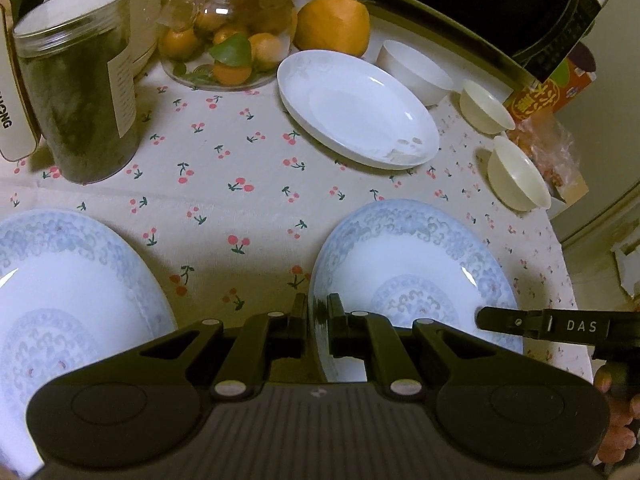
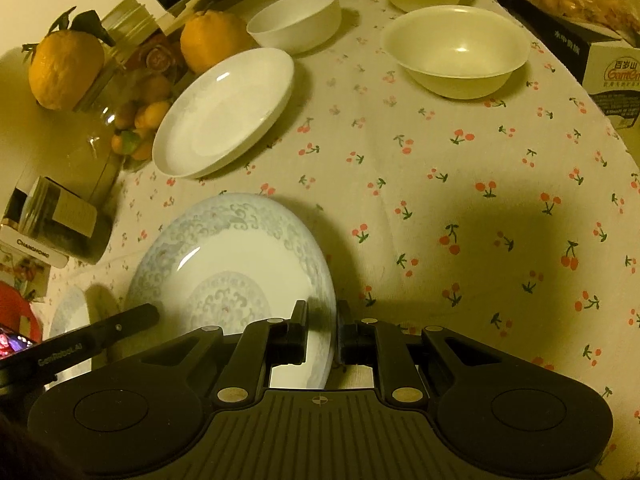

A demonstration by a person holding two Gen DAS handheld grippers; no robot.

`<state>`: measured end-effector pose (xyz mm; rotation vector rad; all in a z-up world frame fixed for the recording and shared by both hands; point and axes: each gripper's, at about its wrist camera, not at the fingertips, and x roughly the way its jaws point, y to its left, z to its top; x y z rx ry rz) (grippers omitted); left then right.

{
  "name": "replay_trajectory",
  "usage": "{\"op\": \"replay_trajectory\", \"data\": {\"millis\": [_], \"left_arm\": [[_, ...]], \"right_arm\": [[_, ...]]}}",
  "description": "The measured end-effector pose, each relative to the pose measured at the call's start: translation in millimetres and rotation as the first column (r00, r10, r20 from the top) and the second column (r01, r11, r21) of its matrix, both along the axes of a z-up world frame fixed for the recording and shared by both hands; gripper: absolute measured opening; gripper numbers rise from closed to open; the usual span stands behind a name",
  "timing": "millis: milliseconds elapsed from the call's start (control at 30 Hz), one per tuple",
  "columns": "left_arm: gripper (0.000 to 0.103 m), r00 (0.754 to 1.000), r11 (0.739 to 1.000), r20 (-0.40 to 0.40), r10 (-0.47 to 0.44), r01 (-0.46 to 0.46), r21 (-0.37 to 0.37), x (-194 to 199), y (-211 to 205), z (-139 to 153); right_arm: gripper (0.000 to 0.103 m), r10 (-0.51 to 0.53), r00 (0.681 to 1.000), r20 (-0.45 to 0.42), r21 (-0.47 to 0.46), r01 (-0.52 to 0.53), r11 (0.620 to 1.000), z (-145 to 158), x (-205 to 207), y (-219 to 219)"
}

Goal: Organize plates and bowls

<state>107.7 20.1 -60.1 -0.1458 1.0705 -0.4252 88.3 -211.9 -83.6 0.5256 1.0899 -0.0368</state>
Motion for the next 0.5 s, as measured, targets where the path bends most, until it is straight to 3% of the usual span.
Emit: {"op": "replay_trajectory", "data": {"millis": [500], "left_arm": [[0.01,0.999,0.999,0.011,-0.036,0.036,0.025,0.2,-3.8,0.4]], "right_arm": [[0.017,0.014,1.0,-0.01,-0.008,-0.014,1.0,-0.5,2.2,0.3]]}}
